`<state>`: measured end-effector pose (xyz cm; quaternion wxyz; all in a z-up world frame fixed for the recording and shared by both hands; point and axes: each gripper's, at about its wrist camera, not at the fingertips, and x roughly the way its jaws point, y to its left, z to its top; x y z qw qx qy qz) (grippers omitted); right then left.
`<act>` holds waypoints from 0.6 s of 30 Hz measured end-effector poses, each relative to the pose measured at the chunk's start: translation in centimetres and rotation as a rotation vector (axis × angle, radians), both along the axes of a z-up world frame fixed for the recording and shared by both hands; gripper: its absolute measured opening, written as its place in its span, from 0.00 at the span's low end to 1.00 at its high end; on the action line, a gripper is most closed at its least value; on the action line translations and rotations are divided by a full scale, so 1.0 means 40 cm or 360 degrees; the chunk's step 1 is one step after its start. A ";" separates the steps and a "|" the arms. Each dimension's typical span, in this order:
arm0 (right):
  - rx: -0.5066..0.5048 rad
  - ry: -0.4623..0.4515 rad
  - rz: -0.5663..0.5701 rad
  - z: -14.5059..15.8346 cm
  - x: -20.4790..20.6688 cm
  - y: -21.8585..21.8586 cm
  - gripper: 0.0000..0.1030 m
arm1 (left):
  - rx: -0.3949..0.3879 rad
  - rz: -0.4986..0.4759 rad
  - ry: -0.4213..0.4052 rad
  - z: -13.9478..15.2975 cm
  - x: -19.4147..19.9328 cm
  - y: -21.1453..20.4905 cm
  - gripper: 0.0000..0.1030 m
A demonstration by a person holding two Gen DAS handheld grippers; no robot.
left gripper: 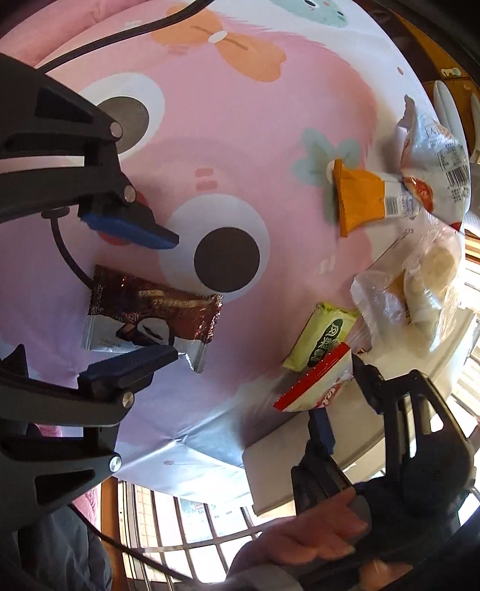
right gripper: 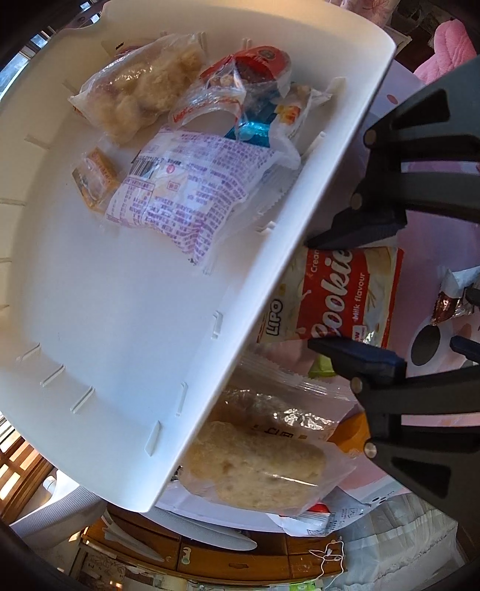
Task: Organize snacks
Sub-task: 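Close the right tool on the red Cookies packet while the left tool grips the chocolate packet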
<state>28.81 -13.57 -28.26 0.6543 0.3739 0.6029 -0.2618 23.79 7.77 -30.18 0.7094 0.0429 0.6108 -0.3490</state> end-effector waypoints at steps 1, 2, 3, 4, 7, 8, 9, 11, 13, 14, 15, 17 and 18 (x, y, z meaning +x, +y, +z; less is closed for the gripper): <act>0.0004 -0.0007 0.0016 0.004 -0.012 0.002 0.45 | 0.0007 -0.0016 -0.0004 0.000 -0.008 -0.013 0.53; 0.0010 -0.0014 0.0031 0.009 -0.034 0.002 0.45 | 0.0018 -0.0030 -0.0006 0.001 -0.011 -0.026 0.53; 0.0019 -0.0017 0.0043 0.012 -0.046 0.003 0.45 | 0.0038 -0.0046 -0.0016 0.001 -0.016 -0.036 0.53; 0.0028 -0.0020 0.0054 0.017 -0.056 0.004 0.45 | 0.0061 -0.0062 -0.0033 0.002 -0.020 -0.049 0.54; 0.0052 -0.0025 0.0081 0.030 -0.092 0.005 0.45 | 0.0134 -0.0125 -0.0103 0.004 -0.033 -0.083 0.54; 0.0059 -0.0026 0.0085 0.035 -0.106 0.004 0.45 | 0.0158 -0.0137 -0.0125 0.004 -0.037 -0.096 0.54; 0.0067 -0.0028 0.0086 0.036 -0.113 -0.015 0.45 | 0.0178 -0.0149 -0.0150 0.005 -0.044 -0.101 0.54; 0.0082 -0.0033 0.0086 0.046 -0.150 -0.020 0.45 | 0.0238 -0.0183 -0.0219 0.003 -0.059 -0.112 0.53; 0.0093 -0.0038 0.0074 0.056 -0.168 -0.031 0.45 | 0.0311 -0.0234 -0.0309 0.000 -0.083 -0.130 0.49; 0.0092 -0.0038 0.0069 0.061 -0.179 -0.028 0.45 | 0.0341 -0.0254 -0.0351 -0.002 -0.094 -0.136 0.48; 0.0093 -0.0041 0.0063 0.068 -0.193 -0.029 0.45 | 0.0366 -0.0268 -0.0393 -0.003 -0.104 -0.141 0.45; 0.0100 -0.0057 0.0045 0.084 -0.217 -0.032 0.45 | 0.0359 -0.0279 -0.0421 -0.003 -0.116 -0.145 0.40; 0.0101 -0.0065 0.0036 0.091 -0.231 -0.035 0.45 | 0.0356 -0.0276 -0.0427 -0.003 -0.121 -0.147 0.38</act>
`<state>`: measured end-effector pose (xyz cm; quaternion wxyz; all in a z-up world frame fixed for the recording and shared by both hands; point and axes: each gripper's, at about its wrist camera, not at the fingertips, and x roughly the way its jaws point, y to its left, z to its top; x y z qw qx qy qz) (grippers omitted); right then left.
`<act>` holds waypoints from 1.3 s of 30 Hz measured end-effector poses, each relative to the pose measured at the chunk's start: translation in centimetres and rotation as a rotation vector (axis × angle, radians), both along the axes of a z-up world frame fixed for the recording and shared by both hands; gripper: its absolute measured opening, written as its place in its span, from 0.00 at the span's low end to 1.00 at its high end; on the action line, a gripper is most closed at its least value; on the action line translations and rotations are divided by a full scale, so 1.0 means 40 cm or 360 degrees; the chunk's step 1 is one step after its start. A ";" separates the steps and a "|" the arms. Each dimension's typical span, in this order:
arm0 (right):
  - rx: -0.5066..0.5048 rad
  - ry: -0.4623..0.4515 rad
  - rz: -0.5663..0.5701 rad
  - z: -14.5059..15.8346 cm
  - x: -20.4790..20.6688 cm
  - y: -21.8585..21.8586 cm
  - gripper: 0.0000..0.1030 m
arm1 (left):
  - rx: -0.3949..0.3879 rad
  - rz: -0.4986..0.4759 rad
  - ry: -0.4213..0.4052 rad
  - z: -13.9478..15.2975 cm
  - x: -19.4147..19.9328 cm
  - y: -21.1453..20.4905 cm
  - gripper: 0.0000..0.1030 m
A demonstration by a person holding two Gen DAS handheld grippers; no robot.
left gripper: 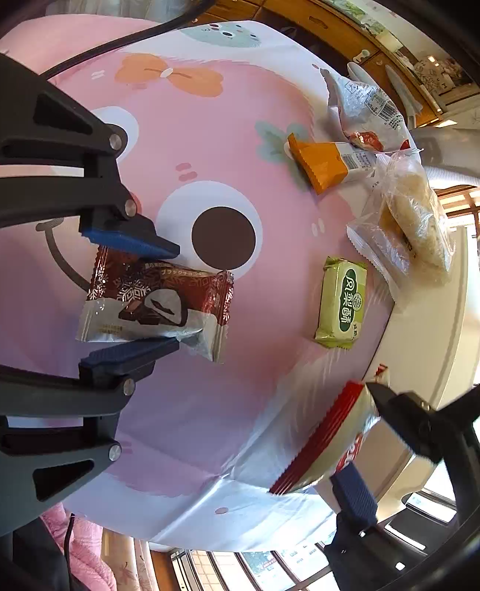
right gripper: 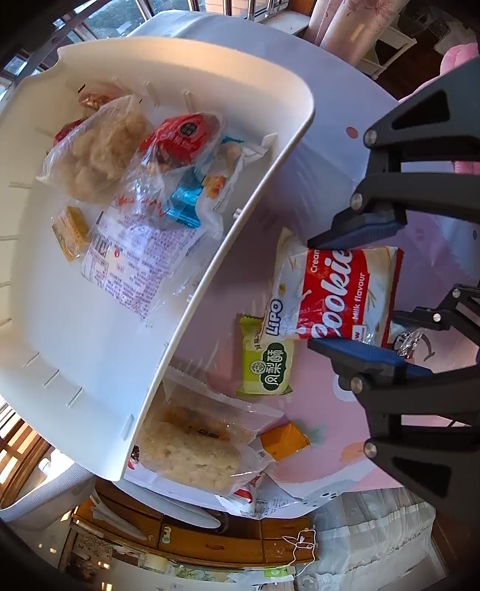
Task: Organize snacks
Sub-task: 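Close the right tool on the red Cookies packet while the left tool grips the chocolate packet, then carry both packets over the white basket and open both tools to drop them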
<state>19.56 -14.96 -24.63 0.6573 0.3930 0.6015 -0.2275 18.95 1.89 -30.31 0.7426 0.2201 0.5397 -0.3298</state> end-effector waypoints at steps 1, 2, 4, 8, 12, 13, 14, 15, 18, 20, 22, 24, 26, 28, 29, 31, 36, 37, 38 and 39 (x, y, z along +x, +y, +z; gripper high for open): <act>0.0001 -0.0007 -0.0009 0.008 -0.016 -0.008 0.45 | -0.0005 -0.0002 -0.0007 0.001 -0.004 0.000 0.35; 0.0003 -0.0014 -0.0018 0.014 -0.027 -0.010 0.45 | -0.0006 -0.0007 -0.0015 0.002 -0.006 0.002 0.35; 0.0005 -0.0031 -0.0039 0.025 -0.044 -0.016 0.45 | -0.0007 -0.0013 -0.0032 0.005 -0.010 0.008 0.34; 0.0006 -0.0057 -0.0070 0.047 -0.097 -0.022 0.45 | -0.0007 0.0008 -0.0022 0.010 -0.024 0.012 0.33; 0.0015 -0.0060 -0.0094 0.054 -0.141 -0.015 0.45 | -0.0022 0.0064 0.0022 0.020 -0.026 0.035 0.32; 0.0022 -0.0063 -0.0096 0.056 -0.155 -0.017 0.45 | -0.0023 0.0081 0.0034 0.020 -0.028 0.039 0.32; 0.0029 -0.0066 -0.0095 0.052 -0.154 -0.007 0.45 | -0.0022 0.0095 0.0040 0.020 -0.029 0.045 0.32; 0.0035 -0.0069 -0.0090 0.053 -0.162 -0.004 0.45 | -0.0021 0.0111 0.0041 0.023 -0.033 0.049 0.32; 0.0038 -0.0079 -0.0060 0.057 -0.184 -0.006 0.45 | -0.0040 0.0147 0.0041 0.036 -0.048 0.063 0.32; 0.0036 -0.0096 -0.0019 0.059 -0.197 -0.008 0.45 | -0.0053 0.0169 0.0042 0.051 -0.050 0.076 0.32; 0.0032 -0.0121 0.0038 0.059 -0.202 -0.009 0.45 | -0.0070 0.0190 0.0040 0.070 -0.058 0.085 0.32; 0.0021 -0.0147 0.0107 0.062 -0.213 -0.014 0.45 | -0.0079 0.0215 0.0049 0.089 -0.071 0.088 0.32; 0.0012 -0.0171 0.0176 0.068 -0.221 -0.021 0.45 | -0.0077 0.0243 0.0050 0.109 -0.077 0.091 0.32; 0.0017 -0.0187 0.0252 0.071 -0.223 -0.032 0.45 | -0.0088 0.0268 0.0044 0.136 -0.082 0.090 0.32; 0.0024 -0.0198 0.0297 0.073 -0.224 -0.039 0.45 | -0.0087 0.0283 0.0044 0.146 -0.087 0.087 0.32; 0.0031 -0.0219 0.0368 0.079 -0.222 -0.055 0.45 | -0.0076 0.0322 0.0035 0.170 -0.099 0.080 0.32; 0.0070 -0.0283 0.0541 0.103 -0.204 -0.110 0.45 | -0.0081 0.0423 0.0010 0.226 -0.118 0.033 0.32; 0.0080 -0.0296 0.0574 0.110 -0.198 -0.121 0.45 | -0.0086 0.0439 0.0003 0.237 -0.120 0.018 0.32; 0.0093 -0.0312 0.0611 0.117 -0.192 -0.133 0.45 | -0.0093 0.0454 -0.0005 0.251 -0.123 0.007 0.32; 0.0102 -0.0327 0.0650 0.124 -0.185 -0.146 0.45 | -0.0098 0.0473 -0.0016 0.266 -0.125 -0.007 0.32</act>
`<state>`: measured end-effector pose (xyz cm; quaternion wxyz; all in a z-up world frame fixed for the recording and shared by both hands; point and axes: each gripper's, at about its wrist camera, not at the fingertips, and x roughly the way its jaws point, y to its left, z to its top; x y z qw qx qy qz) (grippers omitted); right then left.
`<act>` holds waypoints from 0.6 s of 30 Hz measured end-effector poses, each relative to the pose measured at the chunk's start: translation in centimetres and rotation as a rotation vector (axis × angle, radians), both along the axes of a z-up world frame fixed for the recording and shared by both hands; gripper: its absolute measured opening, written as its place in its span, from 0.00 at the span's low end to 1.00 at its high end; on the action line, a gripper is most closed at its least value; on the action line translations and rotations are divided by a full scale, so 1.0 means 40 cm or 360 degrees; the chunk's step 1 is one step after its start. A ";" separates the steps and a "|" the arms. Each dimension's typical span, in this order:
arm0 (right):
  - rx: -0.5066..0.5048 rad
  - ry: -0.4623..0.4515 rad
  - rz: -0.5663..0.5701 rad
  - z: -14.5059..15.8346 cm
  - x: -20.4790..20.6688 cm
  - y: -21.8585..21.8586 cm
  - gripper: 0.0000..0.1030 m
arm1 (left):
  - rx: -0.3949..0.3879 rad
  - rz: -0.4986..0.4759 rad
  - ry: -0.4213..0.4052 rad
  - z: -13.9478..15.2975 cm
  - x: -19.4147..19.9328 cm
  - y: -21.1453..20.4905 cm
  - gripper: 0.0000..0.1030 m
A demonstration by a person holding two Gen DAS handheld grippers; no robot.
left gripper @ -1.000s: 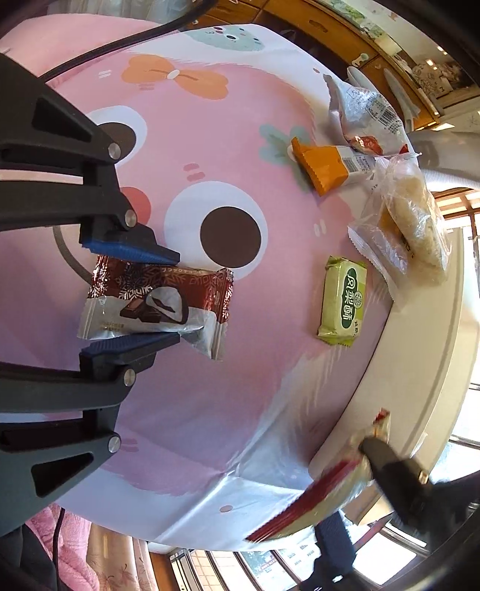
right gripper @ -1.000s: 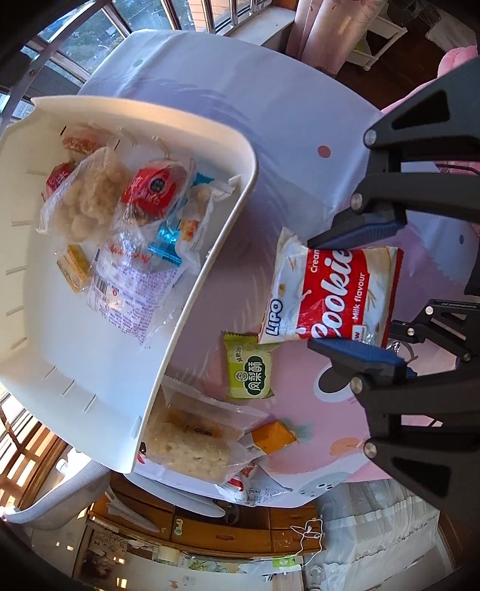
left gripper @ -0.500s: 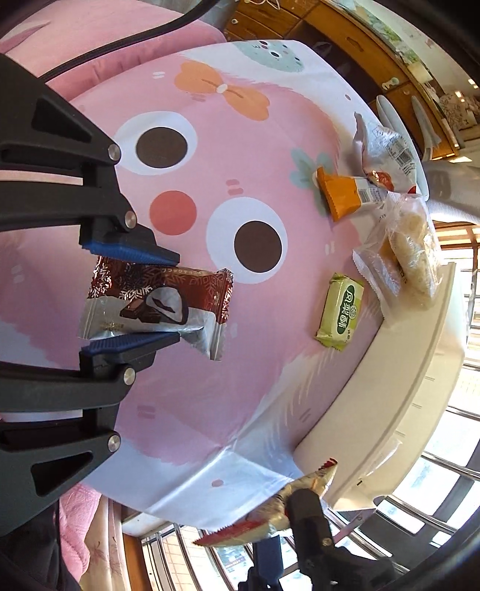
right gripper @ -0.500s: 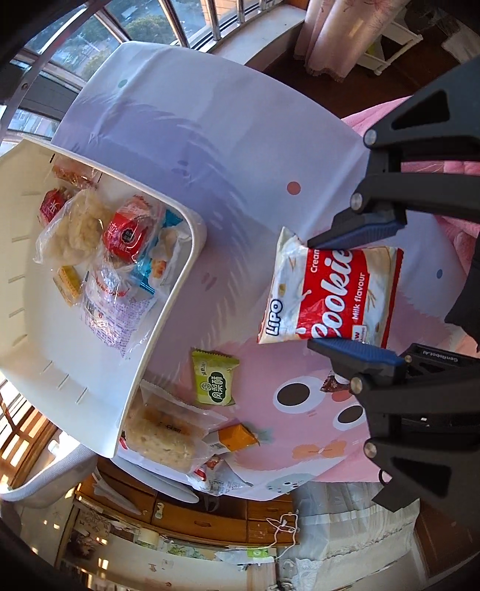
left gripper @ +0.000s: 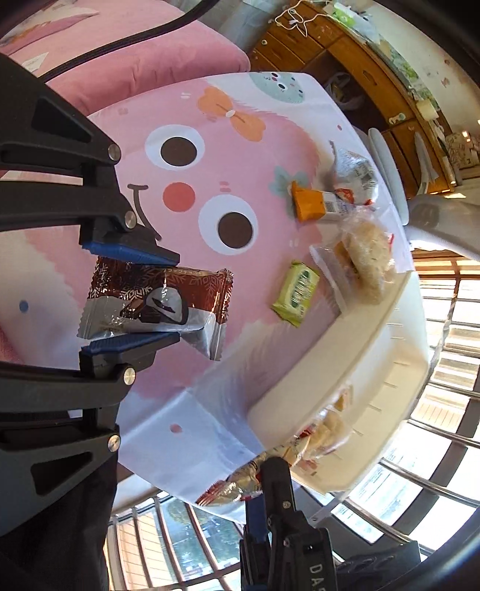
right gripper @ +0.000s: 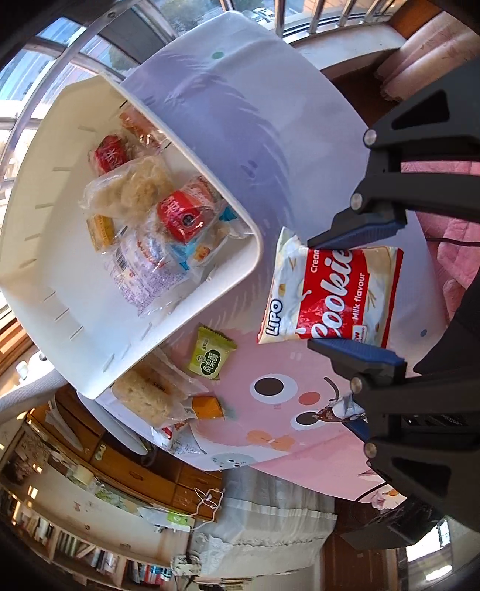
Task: Organize snacks
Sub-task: 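Carry both packets over the white basket and open both tools to drop them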
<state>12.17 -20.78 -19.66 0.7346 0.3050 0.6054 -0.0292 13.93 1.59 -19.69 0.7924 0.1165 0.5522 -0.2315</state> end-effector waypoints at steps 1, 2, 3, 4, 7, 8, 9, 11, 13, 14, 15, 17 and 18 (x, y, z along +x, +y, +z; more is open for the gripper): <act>0.0002 -0.0015 0.0035 0.008 0.006 -0.013 0.45 | -0.0006 0.0017 -0.0007 0.012 -0.001 -0.014 0.32; 0.0002 -0.0028 0.0070 0.016 0.015 -0.026 0.45 | -0.0016 0.0036 -0.0015 0.029 -0.003 -0.031 0.32; 0.0002 -0.0044 0.0107 0.025 0.023 -0.039 0.45 | -0.0026 0.0051 -0.0020 0.042 -0.004 -0.046 0.32; 0.0004 -0.0061 0.0142 0.033 0.031 -0.053 0.45 | -0.0036 0.0065 -0.0026 0.055 -0.005 -0.061 0.32; 0.0003 -0.0110 0.0241 0.056 0.054 -0.096 0.45 | -0.0068 0.0099 -0.0046 0.085 -0.003 -0.117 0.32; 0.0006 -0.0126 0.0271 0.063 0.061 -0.110 0.45 | -0.0071 0.0112 -0.0054 0.092 -0.003 -0.140 0.32; 0.0006 -0.0145 0.0300 0.070 0.069 -0.123 0.45 | -0.0070 0.0129 -0.0060 0.097 -0.002 -0.160 0.32; 0.0000 -0.0178 0.0354 0.082 0.084 -0.149 0.45 | -0.0081 0.0155 -0.0064 0.105 0.002 -0.195 0.32; -0.0005 -0.0210 0.0405 0.095 0.097 -0.176 0.45 | -0.0100 0.0177 -0.0079 0.118 0.006 -0.233 0.32; -0.0010 -0.0224 0.0424 0.100 0.100 -0.189 0.45 | -0.0109 0.0184 -0.0090 0.124 0.009 -0.252 0.32; -0.0018 -0.0240 0.0443 0.106 0.104 -0.202 0.45 | -0.0119 0.0191 -0.0101 0.130 0.013 -0.274 0.32; -0.0035 -0.0269 0.0471 0.117 0.112 -0.233 0.45 | -0.0140 0.0199 -0.0124 0.140 0.022 -0.313 0.32; -0.0043 -0.0278 0.0478 0.119 0.116 -0.248 0.45 | -0.0147 0.0201 -0.0136 0.143 0.026 -0.330 0.32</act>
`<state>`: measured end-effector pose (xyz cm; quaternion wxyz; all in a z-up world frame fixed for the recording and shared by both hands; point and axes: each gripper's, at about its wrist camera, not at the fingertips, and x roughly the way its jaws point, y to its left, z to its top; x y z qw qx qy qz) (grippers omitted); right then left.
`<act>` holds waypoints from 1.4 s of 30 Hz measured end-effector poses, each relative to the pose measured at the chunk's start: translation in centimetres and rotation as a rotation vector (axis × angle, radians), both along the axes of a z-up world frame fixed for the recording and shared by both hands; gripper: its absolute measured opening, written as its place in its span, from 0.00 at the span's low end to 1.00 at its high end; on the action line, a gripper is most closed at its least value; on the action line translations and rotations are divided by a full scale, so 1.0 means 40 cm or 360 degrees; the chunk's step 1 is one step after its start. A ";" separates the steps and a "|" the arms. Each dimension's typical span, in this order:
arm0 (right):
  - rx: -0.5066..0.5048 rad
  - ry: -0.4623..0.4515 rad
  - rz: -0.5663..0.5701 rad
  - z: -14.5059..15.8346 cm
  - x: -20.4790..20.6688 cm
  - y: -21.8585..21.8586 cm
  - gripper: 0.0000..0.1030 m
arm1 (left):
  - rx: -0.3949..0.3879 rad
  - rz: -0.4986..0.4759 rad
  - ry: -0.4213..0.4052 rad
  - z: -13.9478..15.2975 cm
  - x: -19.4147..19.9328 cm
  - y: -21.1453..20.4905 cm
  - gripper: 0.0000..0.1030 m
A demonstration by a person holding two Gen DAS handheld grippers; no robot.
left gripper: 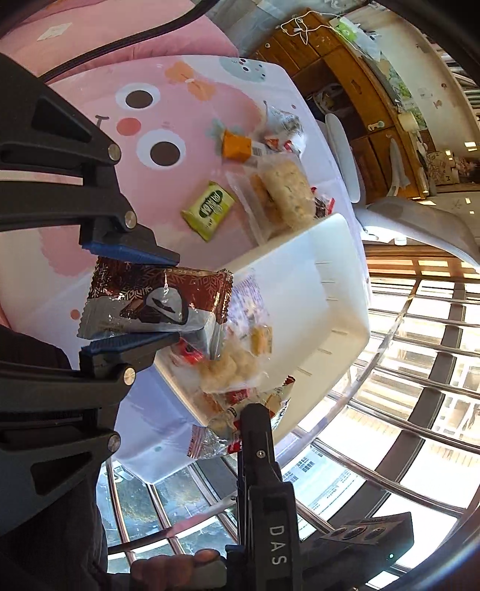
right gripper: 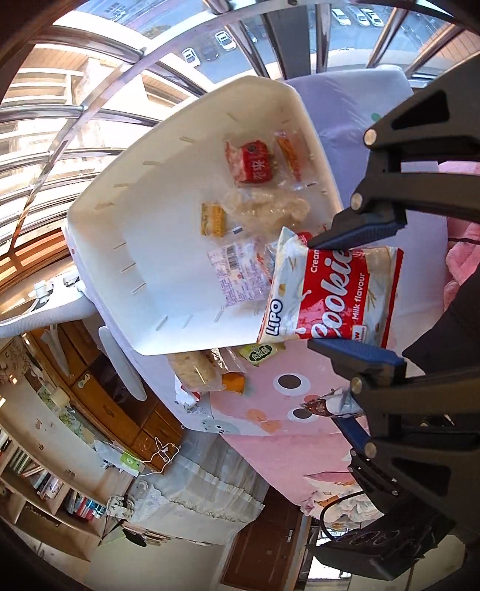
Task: Organize snacks
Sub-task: 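Carry both packets over the white basket and open both tools to drop them, then withdraw both open tools from the basket toward the remaining loose snacks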
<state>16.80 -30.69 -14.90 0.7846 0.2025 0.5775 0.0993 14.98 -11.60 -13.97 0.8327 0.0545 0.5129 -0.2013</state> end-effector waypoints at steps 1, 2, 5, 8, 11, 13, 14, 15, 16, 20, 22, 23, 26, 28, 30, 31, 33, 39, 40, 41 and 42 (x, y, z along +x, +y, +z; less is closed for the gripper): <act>-0.0007 -0.0008 0.0003 0.003 0.006 -0.016 0.45 | -0.0006 0.0002 -0.0014 0.003 0.004 -0.020 0.32; -0.0012 -0.0014 0.0002 0.006 0.010 -0.032 0.45 | -0.0012 0.0004 -0.0025 0.006 0.012 -0.039 0.32; -0.0023 -0.0016 -0.0016 0.010 0.024 -0.083 0.45 | -0.0034 0.0008 -0.0041 0.010 0.028 -0.086 0.32; -0.0032 -0.0016 -0.0035 0.010 0.033 -0.127 0.45 | -0.0051 0.0003 -0.0063 0.017 0.048 -0.130 0.32; -0.0037 -0.0023 -0.0039 0.014 0.044 -0.157 0.45 | -0.0069 0.0007 -0.0079 0.021 0.066 -0.164 0.32; -0.0045 -0.0023 -0.0038 0.014 0.052 -0.173 0.45 | -0.0088 0.0016 -0.0087 0.023 0.080 -0.185 0.32; -0.0052 -0.0020 -0.0037 0.014 0.055 -0.178 0.45 | -0.0095 0.0022 -0.0091 0.023 0.085 -0.191 0.32; -0.0059 -0.0016 -0.0033 0.011 0.060 -0.181 0.45 | -0.0100 0.0029 -0.0092 0.023 0.089 -0.198 0.32; -0.0064 -0.0009 -0.0026 0.009 0.065 -0.183 0.45 | -0.0098 0.0040 -0.0091 0.021 0.092 -0.203 0.34; -0.0077 0.0050 -0.0032 -0.011 0.071 -0.194 0.46 | -0.0081 0.0111 -0.0033 0.006 0.103 -0.201 0.60; -0.0064 0.0072 -0.0048 -0.020 0.070 -0.201 0.47 | -0.0109 0.0133 -0.0006 0.002 0.102 -0.191 0.62; -0.0060 0.0080 -0.0057 -0.023 0.069 -0.204 0.48 | -0.0110 0.0144 0.0006 0.001 0.102 -0.187 0.64; -0.0048 0.0092 -0.0070 -0.026 0.068 -0.206 0.53 | -0.0099 0.0185 0.0028 -0.006 0.096 -0.174 0.71; -0.0039 0.0093 -0.0061 -0.025 0.066 -0.200 0.53 | -0.0093 0.0215 0.0042 -0.009 0.091 -0.161 0.73; -0.0033 0.0097 -0.0051 -0.026 0.062 -0.190 0.53 | -0.0094 0.0247 0.0058 -0.012 0.087 -0.146 0.73; -0.0030 0.0100 -0.0049 -0.026 0.060 -0.187 0.53 | -0.0100 0.0257 0.0065 -0.012 0.085 -0.139 0.73; -0.0022 0.0104 -0.0050 -0.027 0.057 -0.180 0.53 | -0.0098 0.0286 0.0073 -0.012 0.076 -0.120 0.73; 0.0009 0.0115 -0.0065 -0.034 0.042 -0.149 0.53 | -0.0078 0.0343 0.0097 -0.008 0.038 -0.054 0.73; 0.0014 0.0114 -0.0068 -0.034 0.040 -0.142 0.53 | -0.0082 0.0348 0.0096 -0.005 0.031 -0.042 0.73; 0.0017 0.0110 -0.0071 -0.034 0.037 -0.134 0.53 | -0.0077 0.0357 0.0091 -0.002 0.023 -0.028 0.73; 0.0018 0.0104 -0.0072 -0.034 0.034 -0.125 0.53 | -0.0065 0.0364 0.0086 0.001 0.015 -0.013 0.73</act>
